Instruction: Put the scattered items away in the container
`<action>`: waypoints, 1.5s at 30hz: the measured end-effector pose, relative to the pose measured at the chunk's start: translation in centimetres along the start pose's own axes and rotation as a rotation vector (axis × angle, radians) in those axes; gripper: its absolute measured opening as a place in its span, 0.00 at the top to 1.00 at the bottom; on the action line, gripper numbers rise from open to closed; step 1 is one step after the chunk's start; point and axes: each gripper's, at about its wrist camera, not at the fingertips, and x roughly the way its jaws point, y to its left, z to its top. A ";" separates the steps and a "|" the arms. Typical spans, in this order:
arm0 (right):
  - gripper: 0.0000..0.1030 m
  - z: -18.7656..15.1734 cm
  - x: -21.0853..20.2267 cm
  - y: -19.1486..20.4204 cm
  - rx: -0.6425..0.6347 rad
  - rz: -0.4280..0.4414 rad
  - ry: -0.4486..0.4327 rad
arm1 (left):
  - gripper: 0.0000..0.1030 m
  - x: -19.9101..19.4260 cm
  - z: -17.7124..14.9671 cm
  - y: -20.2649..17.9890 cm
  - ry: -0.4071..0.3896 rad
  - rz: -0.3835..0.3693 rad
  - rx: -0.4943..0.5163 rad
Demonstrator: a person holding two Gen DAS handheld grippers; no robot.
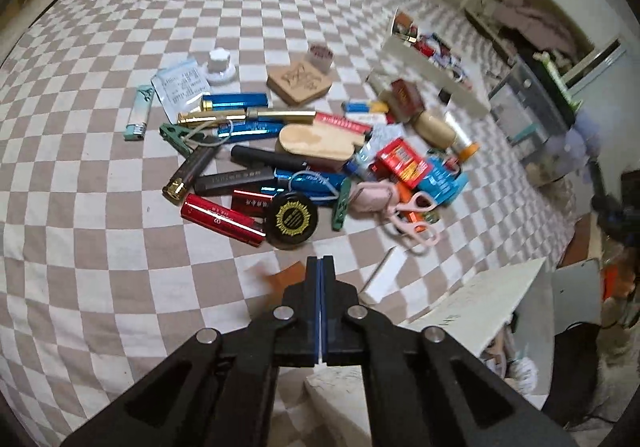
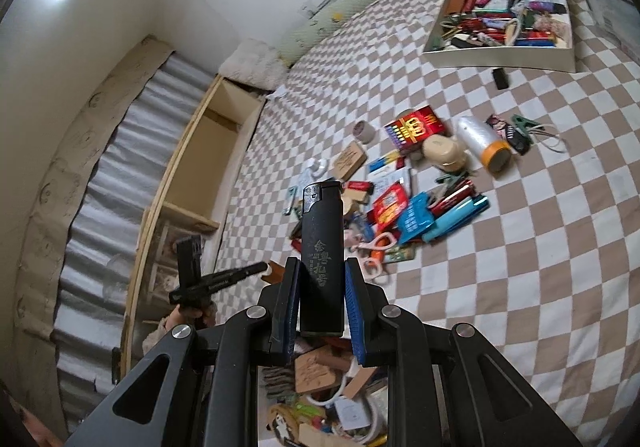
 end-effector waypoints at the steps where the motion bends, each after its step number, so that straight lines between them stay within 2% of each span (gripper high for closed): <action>1: 0.78 -0.3 0.1 0.2 -0.007 0.003 0.005 | 0.99 -0.4 -0.1 0.0 -0.012 -0.002 -0.005; 5: 0.78 -1.8 0.4 1.2 -0.030 0.018 0.033 | 0.99 -1.8 -0.5 0.1 -0.039 -0.017 -0.017; 10: 0.78 -4.2 0.9 2.2 -0.054 0.011 0.084 | 0.99 -1.9 -1.2 0.3 -0.032 -0.009 -0.023; 15: 0.78 -6.7 2.2 2.0 -0.051 -0.047 0.161 | 0.99 -1.0 -1.5 0.7 -0.003 0.036 -0.009; 18: 0.78 -7.9 3.1 2.0 -0.075 -0.124 0.210 | 0.98 -0.1 -1.7 1.3 0.019 0.072 -0.022; 20: 0.78 -8.4 3.5 1.8 -0.091 -0.164 0.234 | 0.85 0.7 -1.9 1.8 0.039 0.086 -0.030; 22: 0.78 -8.7 3.8 1.7 -0.100 -0.182 0.249 | 0.55 1.3 -2.0 2.2 0.048 0.101 -0.032; 24: 0.78 -8.8 3.9 1.7 -0.105 -0.180 0.258 | 0.41 1.8 -2.0 2.5 0.053 0.106 -0.033; 26: 0.78 -8.8 4.0 1.9 -0.116 -0.178 0.265 | 0.34 2.4 -1.8 2.8 0.048 0.109 -0.033; 28: 0.78 -8.8 4.2 2.1 -0.125 -0.172 0.271 | 0.22 3.2 -1.5 2.9 0.046 0.119 -0.021; 30: 0.78 -8.9 4.3 2.3 -0.133 -0.165 0.279 | 0.19 4.3 -1.1 2.6 0.075 0.107 0.038; 36: 0.78 -8.9 4.5 2.2 -0.127 -0.152 0.291 | 0.19 6.4 -2.2 0.3 0.199 0.159 0.382; 41: 0.78 -8.7 4.4 1.7 -0.111 -0.138 0.298 | 0.19 5.9 -2.6 1.4 0.220 0.127 0.466; 45: 0.78 -8.6 4.7 1.7 -0.105 -0.129 0.308 | 0.19 6.8 -2.5 1.9 0.293 0.112 0.511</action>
